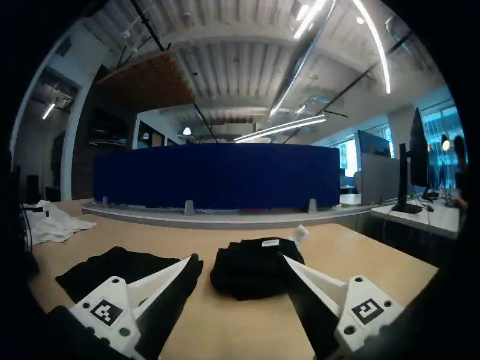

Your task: Fold towel

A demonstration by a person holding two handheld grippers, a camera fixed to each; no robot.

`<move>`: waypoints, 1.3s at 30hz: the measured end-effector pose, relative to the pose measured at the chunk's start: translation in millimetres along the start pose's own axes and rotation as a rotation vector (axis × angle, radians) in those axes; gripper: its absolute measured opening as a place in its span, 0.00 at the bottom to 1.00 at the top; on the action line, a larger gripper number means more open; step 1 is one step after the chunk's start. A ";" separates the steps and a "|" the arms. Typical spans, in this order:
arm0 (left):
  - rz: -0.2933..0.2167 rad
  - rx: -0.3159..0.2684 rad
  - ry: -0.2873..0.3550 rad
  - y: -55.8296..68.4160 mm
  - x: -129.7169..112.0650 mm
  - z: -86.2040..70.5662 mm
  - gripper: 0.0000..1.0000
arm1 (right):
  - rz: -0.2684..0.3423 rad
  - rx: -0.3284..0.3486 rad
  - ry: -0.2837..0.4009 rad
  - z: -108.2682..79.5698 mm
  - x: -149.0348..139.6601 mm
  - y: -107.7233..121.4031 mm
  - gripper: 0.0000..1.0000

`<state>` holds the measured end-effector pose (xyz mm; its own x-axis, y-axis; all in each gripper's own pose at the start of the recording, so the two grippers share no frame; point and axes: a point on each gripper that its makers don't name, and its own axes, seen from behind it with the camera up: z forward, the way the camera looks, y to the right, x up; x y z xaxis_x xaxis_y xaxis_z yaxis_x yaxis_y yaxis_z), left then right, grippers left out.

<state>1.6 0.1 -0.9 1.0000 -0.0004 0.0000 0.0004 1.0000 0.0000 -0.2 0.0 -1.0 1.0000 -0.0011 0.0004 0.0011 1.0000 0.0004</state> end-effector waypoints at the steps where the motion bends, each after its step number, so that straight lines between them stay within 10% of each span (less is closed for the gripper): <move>1: 0.000 0.000 0.000 0.0 -0.3 -0.1 0.97 | 0.000 0.000 0.000 -0.1 -0.1 -0.2 1.00; 32: 0.001 0.025 -0.004 -7.4 1.0 0.7 0.97 | 0.028 -0.003 0.030 0.0 15.5 4.4 1.00; 39: -0.009 0.020 0.029 -9.7 55.9 -0.4 0.97 | 0.022 -0.007 0.028 -5.1 55.7 8.7 1.00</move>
<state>57.5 -9.6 -1.2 0.9995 -0.0090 -0.0287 0.0096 0.9998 0.0198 55.5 8.7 -6.0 0.9994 0.0208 -0.0273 -0.0209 0.9998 -0.0060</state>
